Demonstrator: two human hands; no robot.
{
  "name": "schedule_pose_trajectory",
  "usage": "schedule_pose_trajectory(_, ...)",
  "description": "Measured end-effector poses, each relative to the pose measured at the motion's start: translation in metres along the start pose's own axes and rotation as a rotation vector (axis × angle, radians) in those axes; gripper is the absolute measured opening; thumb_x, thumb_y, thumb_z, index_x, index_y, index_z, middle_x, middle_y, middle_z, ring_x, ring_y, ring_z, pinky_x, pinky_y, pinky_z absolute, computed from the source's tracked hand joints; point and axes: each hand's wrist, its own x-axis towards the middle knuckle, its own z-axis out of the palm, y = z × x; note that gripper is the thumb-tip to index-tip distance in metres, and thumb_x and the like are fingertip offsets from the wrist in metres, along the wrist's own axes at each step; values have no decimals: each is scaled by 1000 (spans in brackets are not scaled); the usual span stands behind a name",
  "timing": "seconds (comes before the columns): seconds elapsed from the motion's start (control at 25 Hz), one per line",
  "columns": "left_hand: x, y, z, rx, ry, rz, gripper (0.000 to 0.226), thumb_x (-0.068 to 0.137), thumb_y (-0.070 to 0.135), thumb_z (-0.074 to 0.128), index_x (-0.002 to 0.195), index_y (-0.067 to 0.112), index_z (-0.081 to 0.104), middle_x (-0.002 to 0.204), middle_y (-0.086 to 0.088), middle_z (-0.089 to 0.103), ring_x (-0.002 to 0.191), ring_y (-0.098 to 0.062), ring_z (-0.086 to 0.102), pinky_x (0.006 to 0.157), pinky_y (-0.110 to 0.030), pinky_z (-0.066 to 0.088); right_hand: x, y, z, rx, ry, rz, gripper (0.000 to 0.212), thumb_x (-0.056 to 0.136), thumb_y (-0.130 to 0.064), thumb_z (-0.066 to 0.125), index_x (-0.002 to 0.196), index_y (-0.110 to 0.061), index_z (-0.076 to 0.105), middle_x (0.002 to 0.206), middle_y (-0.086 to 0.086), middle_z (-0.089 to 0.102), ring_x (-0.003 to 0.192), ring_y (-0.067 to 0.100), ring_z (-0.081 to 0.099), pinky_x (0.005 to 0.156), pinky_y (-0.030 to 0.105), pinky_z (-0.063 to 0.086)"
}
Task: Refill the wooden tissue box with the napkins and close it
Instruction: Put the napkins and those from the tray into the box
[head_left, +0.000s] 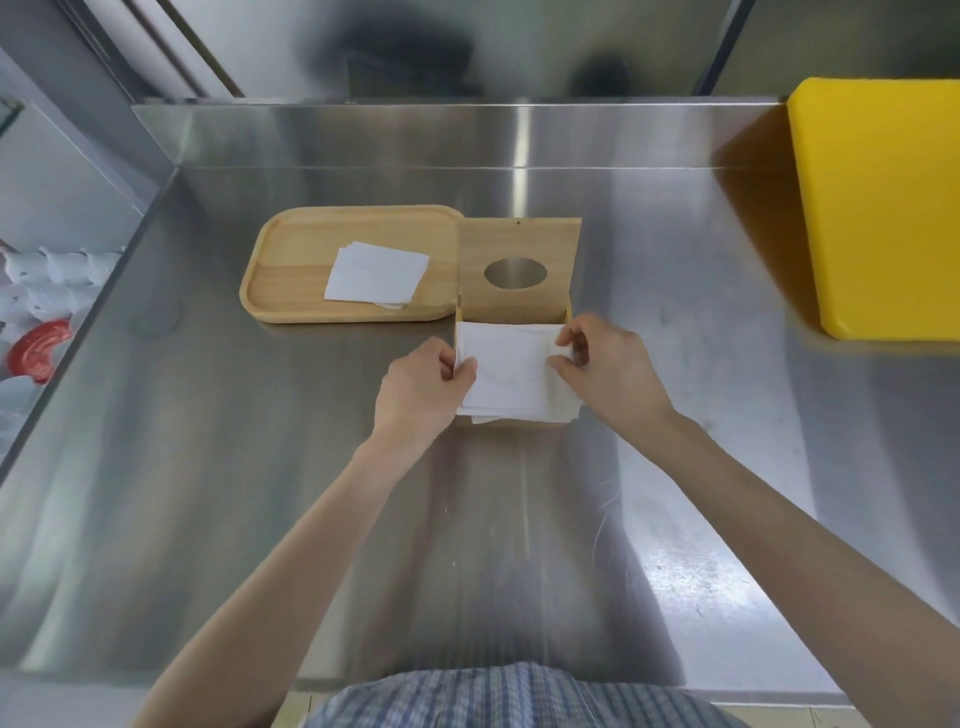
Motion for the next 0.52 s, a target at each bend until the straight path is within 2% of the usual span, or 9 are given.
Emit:
schedule_pose_trajectory(0.12,10,8,3,348,59,105,21,90,30,48,90,10,56,98,-5,57,99,-23,51,67,-30,36,13,-1,8,-154,-82,-35,22,90,-12,51,110,-7,56,111,13,62,99,33,59,84,39,51)
schedule_pose_trajectory(0.24,20,14,8,542,56,214,27,93,27,44,107,8,57,114,-8,52,110,-22,45,69,-31,37,24,-2,13,-375,-107,-65,26,93,-15,44,117,-14,54,122,5,59,104,32,58,79,34,46)
schedule_pose_trajectory(0.36,30,14,12,622,24,243,27,93,27,45,107,8,58,117,-9,49,110,-23,45,68,-30,38,31,-3,17,-509,-80,-99,27,94,-14,42,118,-16,54,122,3,61,100,33,61,68,30,37)
schedule_pose_trajectory(0.52,36,15,15,658,9,232,28,92,29,48,106,8,59,122,-9,44,110,-23,46,67,-29,37,40,-3,22,-590,-86,-96,25,91,-7,46,112,-13,57,114,7,65,96,34,62,64,30,32)
